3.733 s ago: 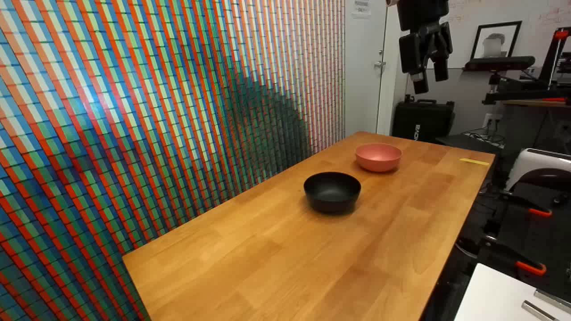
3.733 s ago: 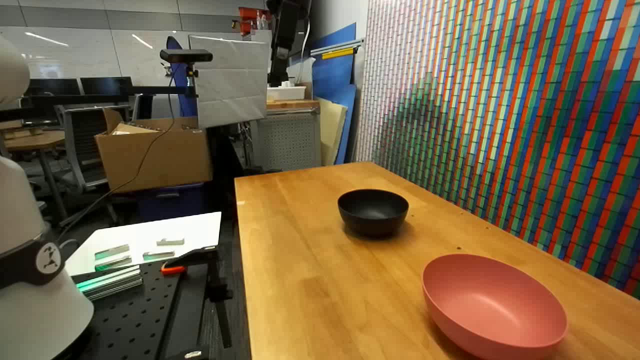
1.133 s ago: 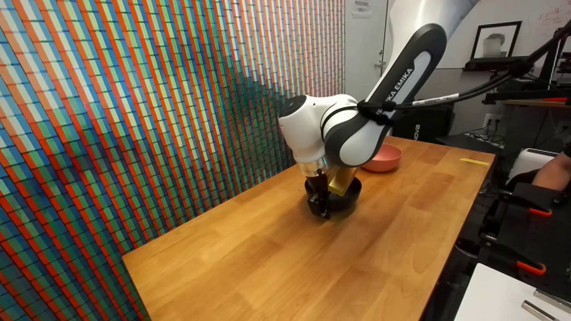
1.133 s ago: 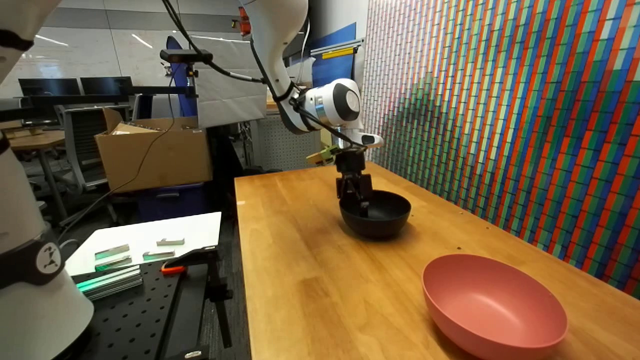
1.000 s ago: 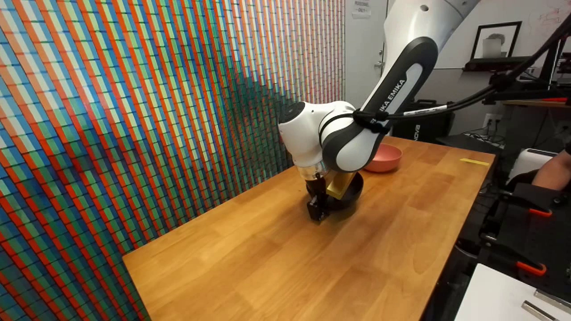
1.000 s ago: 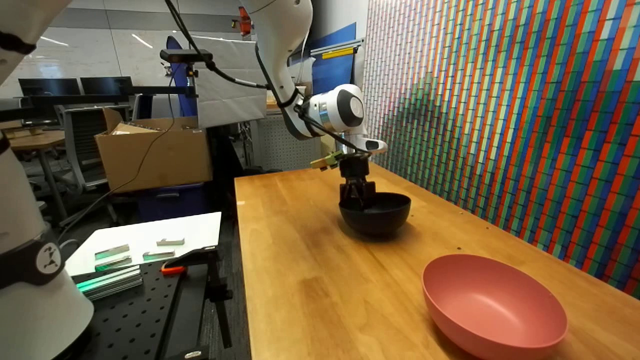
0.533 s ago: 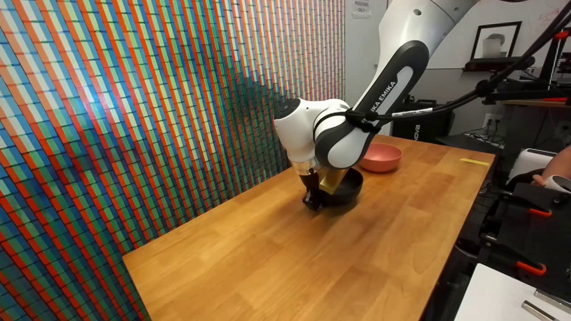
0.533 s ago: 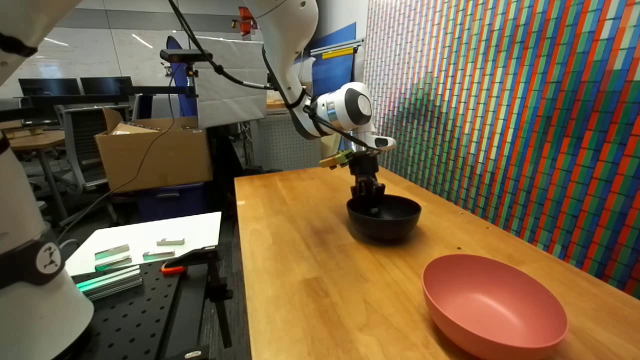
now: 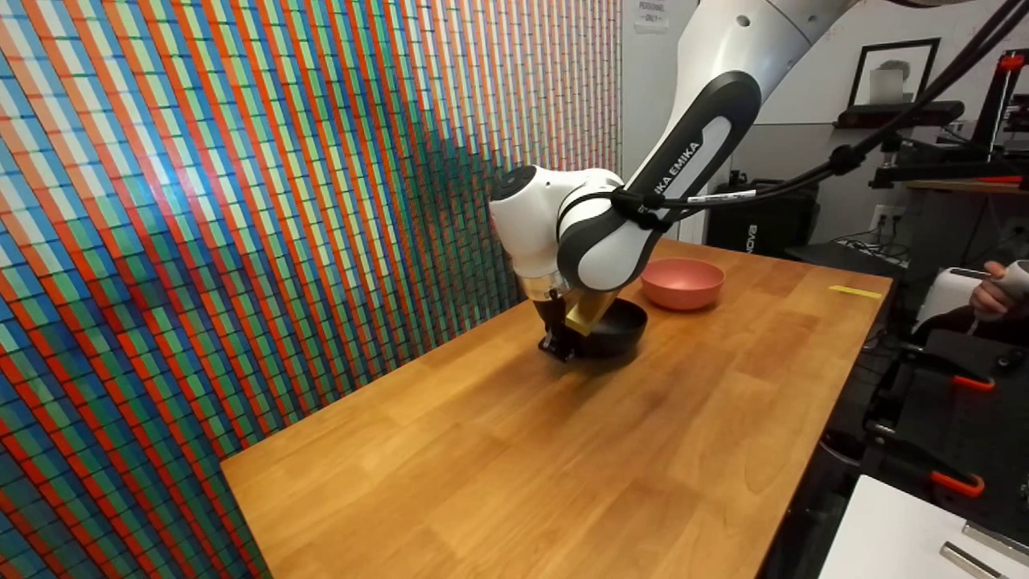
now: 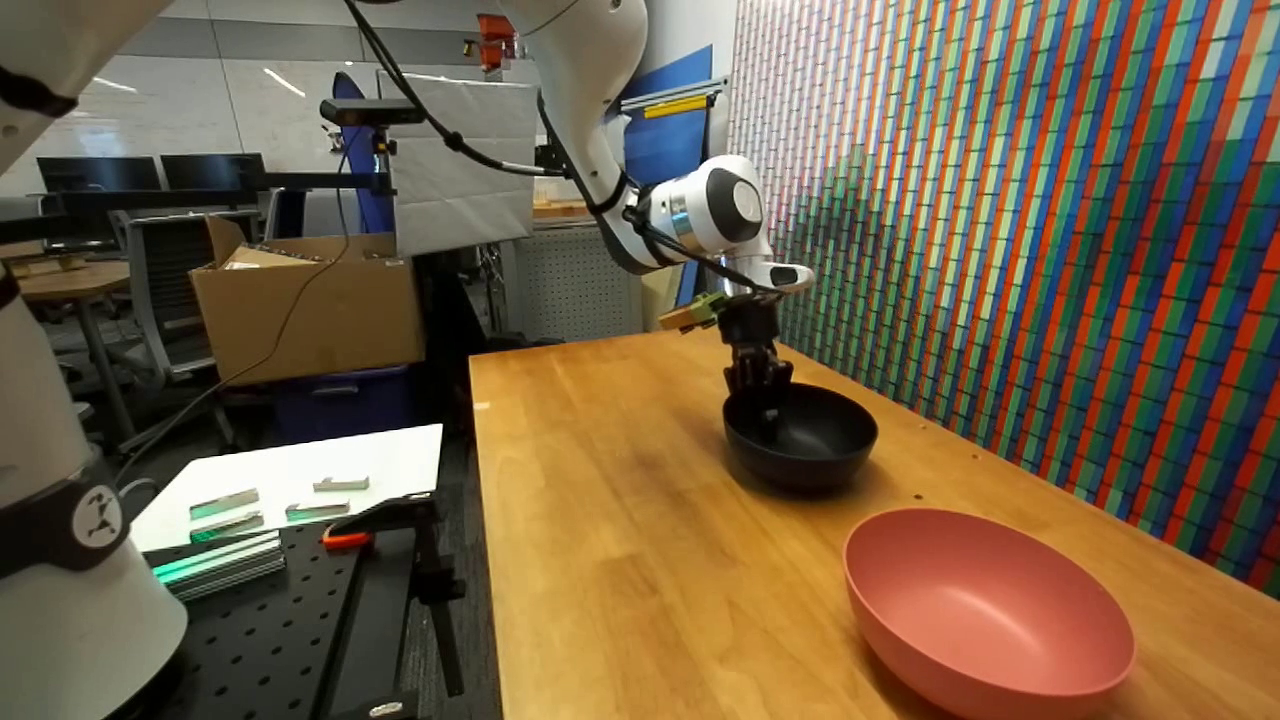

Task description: Put the black bowl on top of the pink bowl

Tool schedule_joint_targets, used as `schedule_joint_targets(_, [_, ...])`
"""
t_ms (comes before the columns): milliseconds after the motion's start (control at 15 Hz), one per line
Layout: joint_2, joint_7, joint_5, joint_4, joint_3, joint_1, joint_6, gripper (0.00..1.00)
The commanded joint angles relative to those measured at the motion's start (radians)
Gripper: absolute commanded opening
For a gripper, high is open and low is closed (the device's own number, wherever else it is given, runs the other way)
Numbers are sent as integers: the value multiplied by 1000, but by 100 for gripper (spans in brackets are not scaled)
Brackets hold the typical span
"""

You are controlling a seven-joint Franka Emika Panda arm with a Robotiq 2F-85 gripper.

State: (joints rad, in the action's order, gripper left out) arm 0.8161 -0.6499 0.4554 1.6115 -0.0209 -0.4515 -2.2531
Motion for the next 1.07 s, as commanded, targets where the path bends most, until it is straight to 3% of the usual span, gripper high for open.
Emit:
schedule_joint_targets(0, [-95, 22, -47, 62, -1, 15, 18, 5])
schedule_joint_targets(200, [-237, 16, -89, 152, 12, 24, 64, 5])
schedule_joint_targets(600, [-468, 8, -128, 191, 13, 79, 224, 5])
schedule_joint_targets(1000, [-550, -6, -109, 177, 10, 184, 261, 5])
